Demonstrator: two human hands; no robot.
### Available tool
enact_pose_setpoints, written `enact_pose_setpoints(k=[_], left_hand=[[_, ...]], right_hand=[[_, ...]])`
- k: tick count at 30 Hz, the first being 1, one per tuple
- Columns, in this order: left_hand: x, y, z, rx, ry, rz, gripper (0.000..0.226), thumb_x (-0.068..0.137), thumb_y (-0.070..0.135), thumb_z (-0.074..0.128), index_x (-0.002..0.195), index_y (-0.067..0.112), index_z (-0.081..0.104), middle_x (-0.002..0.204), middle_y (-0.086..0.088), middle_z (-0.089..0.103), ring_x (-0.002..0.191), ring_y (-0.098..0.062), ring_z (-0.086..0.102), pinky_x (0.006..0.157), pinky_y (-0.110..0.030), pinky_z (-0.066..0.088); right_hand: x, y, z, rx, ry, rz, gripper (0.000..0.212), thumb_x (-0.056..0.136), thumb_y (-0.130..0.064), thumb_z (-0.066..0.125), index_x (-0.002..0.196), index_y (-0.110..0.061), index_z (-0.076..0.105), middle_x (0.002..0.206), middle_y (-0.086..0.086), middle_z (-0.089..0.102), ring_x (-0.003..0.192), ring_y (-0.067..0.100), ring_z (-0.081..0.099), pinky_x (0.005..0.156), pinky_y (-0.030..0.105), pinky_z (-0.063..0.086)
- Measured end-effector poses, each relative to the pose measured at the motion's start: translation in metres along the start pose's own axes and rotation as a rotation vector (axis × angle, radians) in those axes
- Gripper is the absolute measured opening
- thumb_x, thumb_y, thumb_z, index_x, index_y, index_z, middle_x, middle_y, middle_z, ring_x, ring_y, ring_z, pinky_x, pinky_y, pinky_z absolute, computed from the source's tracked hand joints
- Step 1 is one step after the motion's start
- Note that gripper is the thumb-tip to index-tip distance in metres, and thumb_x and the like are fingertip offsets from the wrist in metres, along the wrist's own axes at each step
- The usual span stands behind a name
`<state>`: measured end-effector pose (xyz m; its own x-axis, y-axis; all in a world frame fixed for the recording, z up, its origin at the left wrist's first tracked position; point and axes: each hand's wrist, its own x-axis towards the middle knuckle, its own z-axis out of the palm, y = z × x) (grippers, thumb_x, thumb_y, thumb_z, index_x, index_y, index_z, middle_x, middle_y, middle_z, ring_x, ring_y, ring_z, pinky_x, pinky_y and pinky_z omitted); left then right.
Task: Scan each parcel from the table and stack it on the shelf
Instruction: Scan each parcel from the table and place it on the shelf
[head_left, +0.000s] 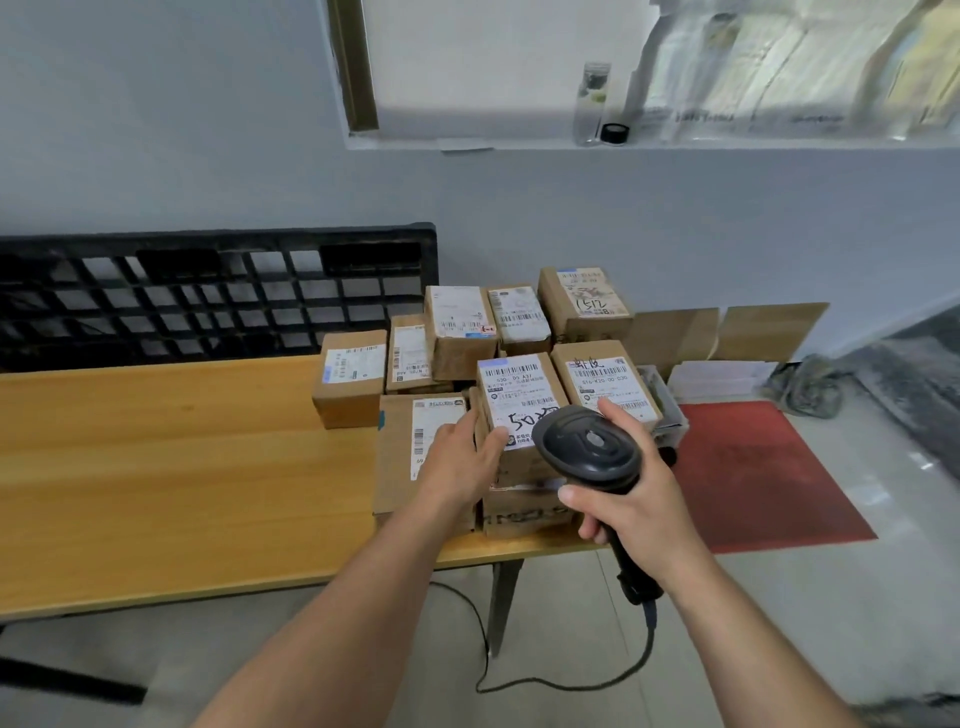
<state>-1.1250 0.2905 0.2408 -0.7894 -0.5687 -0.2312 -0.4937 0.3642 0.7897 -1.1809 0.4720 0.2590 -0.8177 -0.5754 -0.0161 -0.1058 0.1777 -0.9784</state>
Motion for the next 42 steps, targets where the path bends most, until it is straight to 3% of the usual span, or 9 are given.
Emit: enact_pose_setpoints(k=[5,11,15,17,21,26,31,36,42], left_hand=[[-0.005,-0.003,-0.003,-0.136,-0.049,0.019,0.054,0.098,0.034,0.048,0.148,0.030,0.029,0.148,-0.001,0.041,0.135,-0.021,0.039,0.110,-0.043,0.036],[-0.020,-0.003,-0.004,-0.314,-0.112,0.093,0.064,0.100,0.016,0.046,0.151,0.035,0.013,0.129,0.018,0.046,0.120,-0.007,0.047,0.097,-0.022,0.034],[-0.021,-0.016,-0.004,-0.480,-0.124,0.082,0.062,0.101,0.027,0.045,0.150,0.042,0.009,0.140,0.009,0.050,0.114,-0.004,0.053,0.095,-0.023,0.040],[-0.023,-0.021,-0.008,-0.502,-0.121,0.070,0.062,0.099,0.033,0.050,0.146,0.048,0.013,0.136,0.005,0.055,0.110,-0.004,0.058,0.085,-0.019,0.047],[-0.029,-0.026,-0.023,-0.541,-0.066,0.078,0.080,0.090,0.016,0.066,0.145,0.044,0.015,0.122,-0.006,0.062,0.100,-0.014,0.065,0.064,-0.015,0.053],[-0.034,-0.034,-0.051,-0.547,0.026,0.083,0.103,0.077,-0.006,0.073,0.146,0.040,0.012,0.109,-0.012,0.062,0.095,-0.019,0.067,0.065,-0.022,0.056],[-0.044,-0.044,-0.071,-0.523,0.100,0.074,0.106,0.074,-0.007,0.075,0.146,0.041,0.014,0.112,-0.014,0.056,0.100,-0.022,0.062,0.062,-0.021,0.056],[-0.057,-0.052,-0.084,-0.516,0.162,0.078,0.105,0.075,-0.011,0.073,0.147,0.037,0.014,0.106,-0.010,0.057,0.098,-0.021,0.063,0.059,-0.019,0.054],[-0.070,-0.061,-0.098,-0.528,0.214,0.074,0.104,0.074,-0.011,0.073,0.147,0.037,0.016,0.105,-0.012,0.058,0.099,-0.026,0.064,0.062,-0.024,0.057]], right_hand=[[0.000,0.000,0.004,0.017,0.025,0.022,0.089,0.072,0.001,0.080,0.119,-0.063,0.041,0.117,-0.002,0.063,0.051,0.026,0.062,0.049,0.032,0.051],[-0.001,-0.001,0.008,0.059,-0.016,0.042,0.087,0.073,0.003,0.079,0.121,-0.059,0.041,0.116,-0.001,0.064,0.050,0.027,0.061,0.047,0.033,0.051],[-0.003,0.002,0.010,0.078,-0.043,0.048,0.089,0.072,0.002,0.080,0.133,-0.049,0.041,0.113,0.005,0.068,0.049,0.030,0.061,0.048,0.034,0.051],[-0.004,0.002,0.010,0.096,-0.049,0.048,0.090,0.069,-0.004,0.083,0.137,-0.046,0.041,0.113,0.005,0.068,0.050,0.031,0.062,0.048,0.034,0.051],[-0.004,-0.006,0.014,0.107,-0.098,0.027,0.093,0.061,-0.016,0.080,0.140,-0.045,0.039,0.109,0.008,0.069,0.050,0.032,0.062,0.047,0.034,0.051],[-0.010,-0.029,0.024,0.182,-0.164,-0.063,0.086,0.063,-0.014,0.079,0.132,-0.051,0.042,0.111,0.009,0.069,0.050,0.033,0.062,0.047,0.034,0.051],[-0.021,-0.056,0.037,0.288,-0.252,-0.152,0.089,0.059,-0.025,0.082,0.135,-0.046,0.041,0.085,0.010,0.072,0.048,0.035,0.059,0.049,0.039,0.049],[-0.026,-0.063,0.048,0.297,-0.299,-0.196,0.089,0.060,-0.027,0.081,0.138,-0.044,0.040,0.082,0.013,0.071,0.048,0.035,0.059,0.053,0.047,0.050],[-0.032,-0.067,0.059,0.275,-0.346,-0.194,0.089,0.066,-0.012,0.077,0.140,-0.039,0.037,0.067,0.004,0.069,0.044,0.031,0.057,0.049,0.038,0.048]])
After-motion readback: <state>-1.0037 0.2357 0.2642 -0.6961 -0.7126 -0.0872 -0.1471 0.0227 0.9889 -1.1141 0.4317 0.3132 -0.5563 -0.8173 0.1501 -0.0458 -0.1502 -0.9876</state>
